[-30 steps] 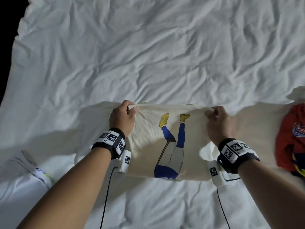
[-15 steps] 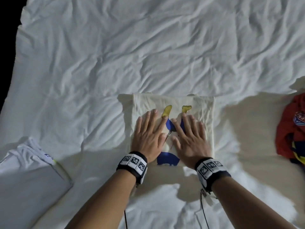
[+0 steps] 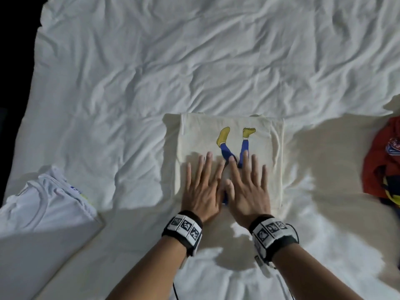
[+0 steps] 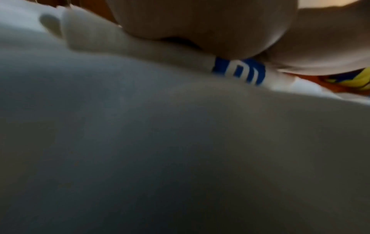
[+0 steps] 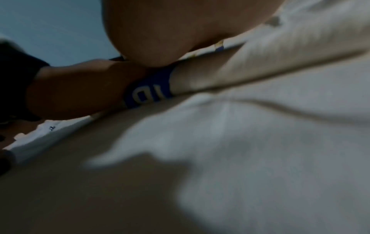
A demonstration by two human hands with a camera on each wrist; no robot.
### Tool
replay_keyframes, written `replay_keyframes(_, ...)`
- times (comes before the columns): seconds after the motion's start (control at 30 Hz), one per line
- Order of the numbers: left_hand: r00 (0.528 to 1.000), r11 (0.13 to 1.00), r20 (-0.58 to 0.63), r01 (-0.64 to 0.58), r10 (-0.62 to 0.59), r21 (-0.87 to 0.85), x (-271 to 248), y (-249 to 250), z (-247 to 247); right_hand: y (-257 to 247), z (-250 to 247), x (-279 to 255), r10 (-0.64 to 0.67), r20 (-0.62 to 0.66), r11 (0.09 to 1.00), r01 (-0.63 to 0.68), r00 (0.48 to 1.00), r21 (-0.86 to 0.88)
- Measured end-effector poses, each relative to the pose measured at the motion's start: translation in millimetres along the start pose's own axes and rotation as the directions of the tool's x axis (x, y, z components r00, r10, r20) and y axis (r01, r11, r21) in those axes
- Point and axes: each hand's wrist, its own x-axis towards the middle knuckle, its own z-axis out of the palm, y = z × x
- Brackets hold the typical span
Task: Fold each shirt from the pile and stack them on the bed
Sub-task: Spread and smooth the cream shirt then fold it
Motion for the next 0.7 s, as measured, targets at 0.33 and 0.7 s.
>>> replay_keyframes(0.33,0.966,0.967,0.084,0.236,-0.244,0.095,-9.3,-31.7,-9.2,63.8,4.0,-23.2,0.263,-0.047,0.942,-0.246,0.964,0.230)
replay_keyframes(0.7,0.935,0.962,0.311,0.225,-0.168,-0.157,105.1,122.2,-88.4,69.5,-16.9,-20.7,0.511,0.325,0.373,-0.546,0.796,0.750)
